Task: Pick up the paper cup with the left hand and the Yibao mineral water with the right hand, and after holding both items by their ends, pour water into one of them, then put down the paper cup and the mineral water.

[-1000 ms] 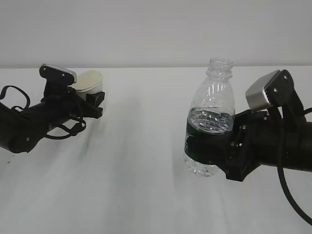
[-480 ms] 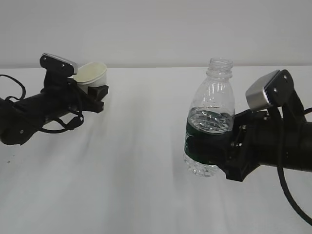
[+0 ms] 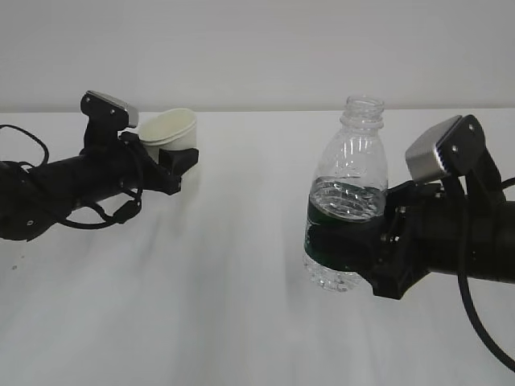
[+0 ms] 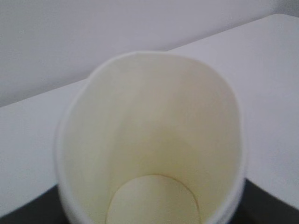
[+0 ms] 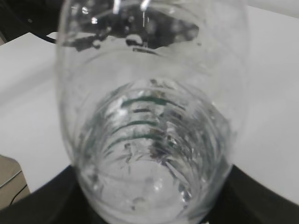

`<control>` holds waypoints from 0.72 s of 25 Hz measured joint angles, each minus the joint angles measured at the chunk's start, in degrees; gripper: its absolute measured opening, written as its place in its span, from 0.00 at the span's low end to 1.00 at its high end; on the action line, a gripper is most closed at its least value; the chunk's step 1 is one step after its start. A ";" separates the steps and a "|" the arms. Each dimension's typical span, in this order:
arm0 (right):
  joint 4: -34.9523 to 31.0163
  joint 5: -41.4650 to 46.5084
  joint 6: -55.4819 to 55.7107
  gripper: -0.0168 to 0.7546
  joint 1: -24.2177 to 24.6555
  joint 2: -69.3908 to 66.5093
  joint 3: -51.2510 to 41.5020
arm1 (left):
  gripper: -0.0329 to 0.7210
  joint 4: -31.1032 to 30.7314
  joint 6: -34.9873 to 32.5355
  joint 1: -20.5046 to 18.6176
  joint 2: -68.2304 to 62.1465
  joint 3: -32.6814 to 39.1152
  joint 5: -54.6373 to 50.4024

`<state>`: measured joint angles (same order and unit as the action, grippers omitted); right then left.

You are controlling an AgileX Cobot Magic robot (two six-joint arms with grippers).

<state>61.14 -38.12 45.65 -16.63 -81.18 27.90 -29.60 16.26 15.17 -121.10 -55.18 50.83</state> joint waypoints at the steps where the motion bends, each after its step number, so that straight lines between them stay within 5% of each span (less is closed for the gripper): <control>1: 0.00 0.00 0.00 0.63 0.00 0.00 0.00 | 0.60 -1.25 0.69 0.00 0.10 0.00 0.26; 18: 0.00 0.00 0.00 0.63 0.00 0.00 0.00 | 0.56 -17.75 10.53 0.00 2.95 0.00 1.63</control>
<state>61.14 -38.12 45.65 -16.63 -81.18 27.90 -47.35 26.79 15.17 -118.15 -55.18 52.46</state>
